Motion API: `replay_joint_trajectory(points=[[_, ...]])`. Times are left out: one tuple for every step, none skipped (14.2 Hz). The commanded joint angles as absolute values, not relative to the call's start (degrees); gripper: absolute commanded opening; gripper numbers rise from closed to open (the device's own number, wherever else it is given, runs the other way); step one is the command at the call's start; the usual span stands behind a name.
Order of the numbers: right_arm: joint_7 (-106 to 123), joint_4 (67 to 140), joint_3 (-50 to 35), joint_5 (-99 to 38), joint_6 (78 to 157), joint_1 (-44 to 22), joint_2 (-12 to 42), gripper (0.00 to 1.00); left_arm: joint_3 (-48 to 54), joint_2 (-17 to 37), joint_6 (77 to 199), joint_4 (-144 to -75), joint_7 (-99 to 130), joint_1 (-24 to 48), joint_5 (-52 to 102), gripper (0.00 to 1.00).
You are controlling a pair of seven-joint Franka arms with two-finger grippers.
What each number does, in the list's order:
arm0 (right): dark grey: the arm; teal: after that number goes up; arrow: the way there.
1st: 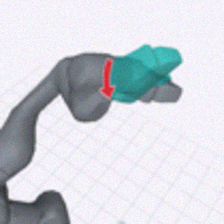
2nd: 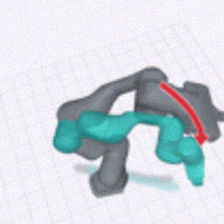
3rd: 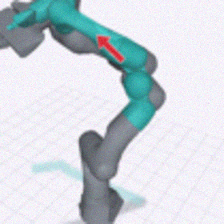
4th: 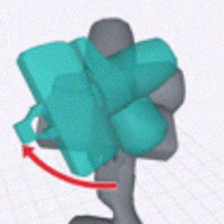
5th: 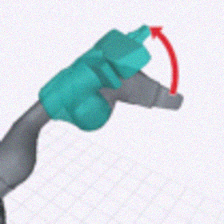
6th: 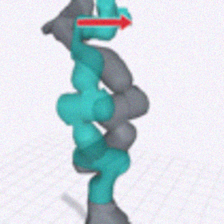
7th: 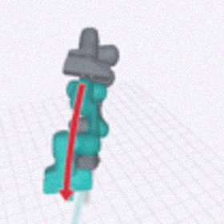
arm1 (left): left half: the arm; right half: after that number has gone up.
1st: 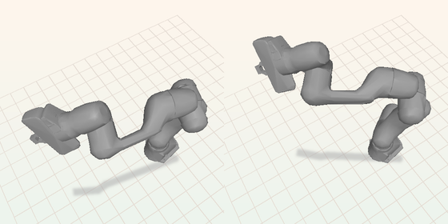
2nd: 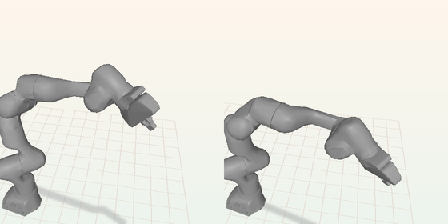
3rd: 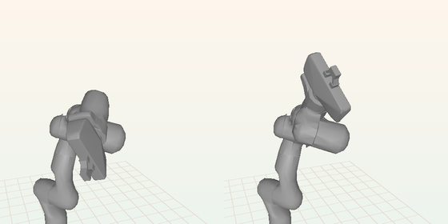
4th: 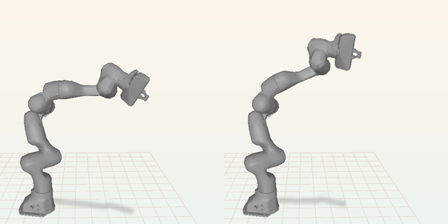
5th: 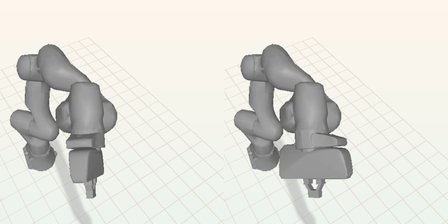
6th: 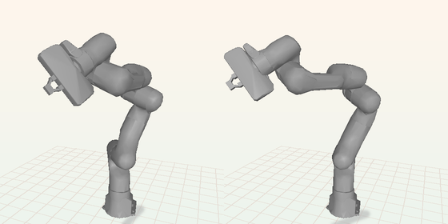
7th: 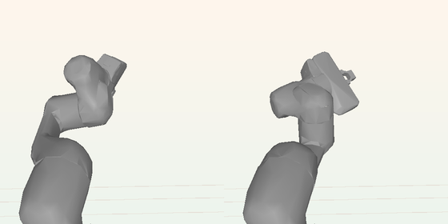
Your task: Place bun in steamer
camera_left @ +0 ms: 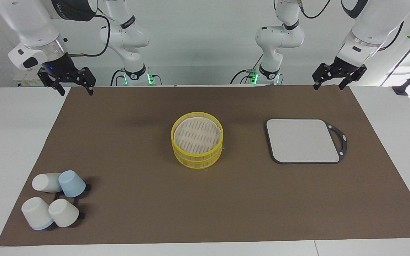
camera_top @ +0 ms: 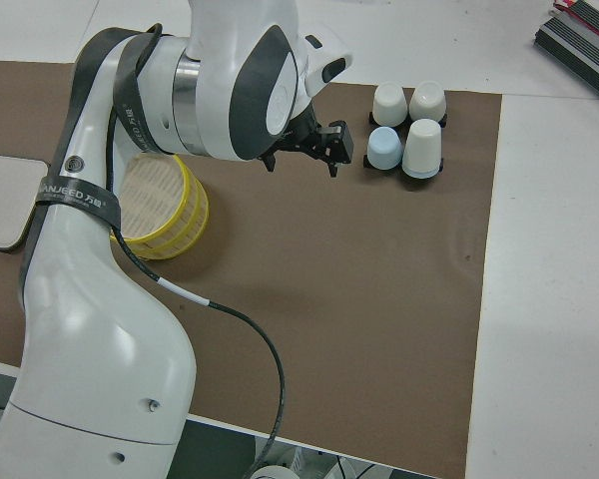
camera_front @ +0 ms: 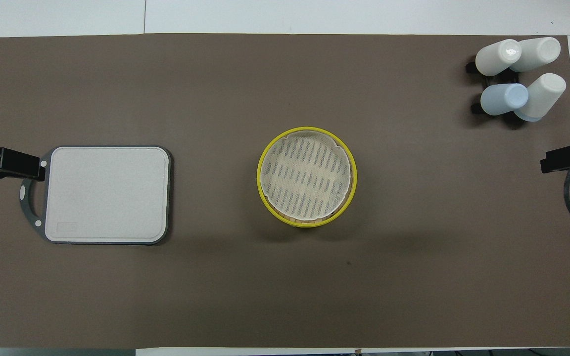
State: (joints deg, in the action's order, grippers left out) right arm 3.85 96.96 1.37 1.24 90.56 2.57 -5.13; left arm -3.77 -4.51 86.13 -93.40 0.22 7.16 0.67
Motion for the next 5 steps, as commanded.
replay_joint_trajectory(points=[[4.75, 98.0, 0.79, 1.41, 91.23, 3.34, -5.8, 1.0, -4.04, -4.22, 85.08, -92.29, 0.35, 7.82, -0.62, 1.0], [4.75, 97.91, 0.79, 1.32, 91.4, 3.34, -5.8, 1.0, -4.04, -4.22, 85.08, -92.29, 0.35, 7.82, -0.62, 1.0], [4.66, 97.91, 0.79, 1.32, 91.41, 3.34, -5.8, 1.0, -4.04, -4.31, 85.08, -92.29, 0.35, 7.82, -0.62, 1.0], [4.66, 97.91, 0.79, 1.41, 91.41, 3.34, -5.8, 1.0, -4.04, -4.22, 85.08, -92.29, 0.35, 7.82, -0.62, 1.0], [4.75, 97.91, 0.79, 1.41, 91.41, 3.34, -5.71, 1.0, -4.04, -4.22, 85.08, -92.29, 0.35, 7.82, -0.62, 1.0]])
